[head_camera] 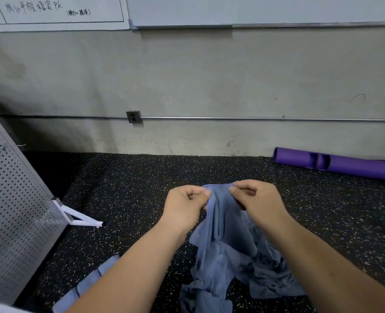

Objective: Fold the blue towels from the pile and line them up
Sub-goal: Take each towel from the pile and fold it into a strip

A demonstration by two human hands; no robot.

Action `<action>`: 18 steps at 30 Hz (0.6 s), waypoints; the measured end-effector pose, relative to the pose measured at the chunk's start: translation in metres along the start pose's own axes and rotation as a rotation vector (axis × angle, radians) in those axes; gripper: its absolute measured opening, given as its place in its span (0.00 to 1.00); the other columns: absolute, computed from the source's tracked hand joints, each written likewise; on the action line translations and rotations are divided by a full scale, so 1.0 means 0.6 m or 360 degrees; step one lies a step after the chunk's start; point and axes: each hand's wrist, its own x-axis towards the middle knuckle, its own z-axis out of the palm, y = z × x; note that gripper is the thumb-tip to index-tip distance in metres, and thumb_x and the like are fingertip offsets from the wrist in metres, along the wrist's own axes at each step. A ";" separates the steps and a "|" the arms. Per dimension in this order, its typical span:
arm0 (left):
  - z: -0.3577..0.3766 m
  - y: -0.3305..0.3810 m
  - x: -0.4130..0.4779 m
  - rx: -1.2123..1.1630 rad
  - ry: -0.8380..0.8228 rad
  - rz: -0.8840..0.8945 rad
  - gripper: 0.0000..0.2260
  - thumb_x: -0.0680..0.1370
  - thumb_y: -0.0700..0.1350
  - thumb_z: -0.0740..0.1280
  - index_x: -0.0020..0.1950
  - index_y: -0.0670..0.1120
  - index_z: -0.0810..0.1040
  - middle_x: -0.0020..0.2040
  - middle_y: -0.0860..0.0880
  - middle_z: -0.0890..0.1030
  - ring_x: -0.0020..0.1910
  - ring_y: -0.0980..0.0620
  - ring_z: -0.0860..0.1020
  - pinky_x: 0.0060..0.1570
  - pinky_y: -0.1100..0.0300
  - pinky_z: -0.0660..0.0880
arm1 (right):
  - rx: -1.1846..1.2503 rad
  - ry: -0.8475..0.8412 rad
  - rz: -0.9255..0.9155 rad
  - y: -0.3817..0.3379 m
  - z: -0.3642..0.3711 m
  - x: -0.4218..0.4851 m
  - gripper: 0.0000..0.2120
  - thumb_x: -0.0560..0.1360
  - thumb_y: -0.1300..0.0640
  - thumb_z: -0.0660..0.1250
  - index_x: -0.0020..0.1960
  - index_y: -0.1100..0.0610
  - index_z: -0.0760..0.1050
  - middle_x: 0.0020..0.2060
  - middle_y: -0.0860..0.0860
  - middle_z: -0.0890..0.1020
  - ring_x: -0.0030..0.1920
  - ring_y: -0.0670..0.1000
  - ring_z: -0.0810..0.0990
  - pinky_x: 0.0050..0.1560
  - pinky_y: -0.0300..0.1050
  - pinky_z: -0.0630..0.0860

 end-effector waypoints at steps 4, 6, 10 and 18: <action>0.013 -0.004 -0.002 0.0035 0.0006 0.0054 0.06 0.81 0.41 0.74 0.44 0.45 0.88 0.36 0.46 0.85 0.36 0.54 0.81 0.46 0.59 0.81 | -0.0077 0.0016 -0.0141 0.006 0.026 -0.010 0.02 0.78 0.56 0.76 0.49 0.50 0.88 0.40 0.44 0.88 0.44 0.46 0.87 0.53 0.52 0.85; 0.017 -0.004 -0.005 0.0023 0.0004 0.0044 0.07 0.81 0.41 0.74 0.43 0.46 0.88 0.38 0.44 0.87 0.37 0.53 0.82 0.48 0.54 0.81 | -0.0141 0.0003 -0.0187 0.005 0.031 -0.014 0.01 0.78 0.54 0.76 0.49 0.49 0.87 0.40 0.42 0.88 0.43 0.43 0.87 0.51 0.48 0.84; 0.019 -0.005 -0.008 0.0003 0.0011 0.0025 0.05 0.81 0.42 0.75 0.45 0.46 0.89 0.41 0.42 0.87 0.39 0.51 0.82 0.51 0.47 0.83 | -0.0201 -0.0007 -0.0223 -0.001 0.033 -0.021 0.03 0.78 0.54 0.77 0.48 0.47 0.87 0.39 0.39 0.87 0.41 0.39 0.86 0.48 0.42 0.82; 0.015 0.010 -0.016 -0.0066 0.0003 -0.0119 0.12 0.84 0.45 0.70 0.49 0.38 0.88 0.42 0.45 0.87 0.40 0.55 0.80 0.43 0.62 0.77 | -0.0437 0.0044 -0.0392 0.000 0.037 -0.029 0.04 0.78 0.53 0.76 0.52 0.46 0.88 0.45 0.38 0.85 0.46 0.35 0.83 0.48 0.30 0.77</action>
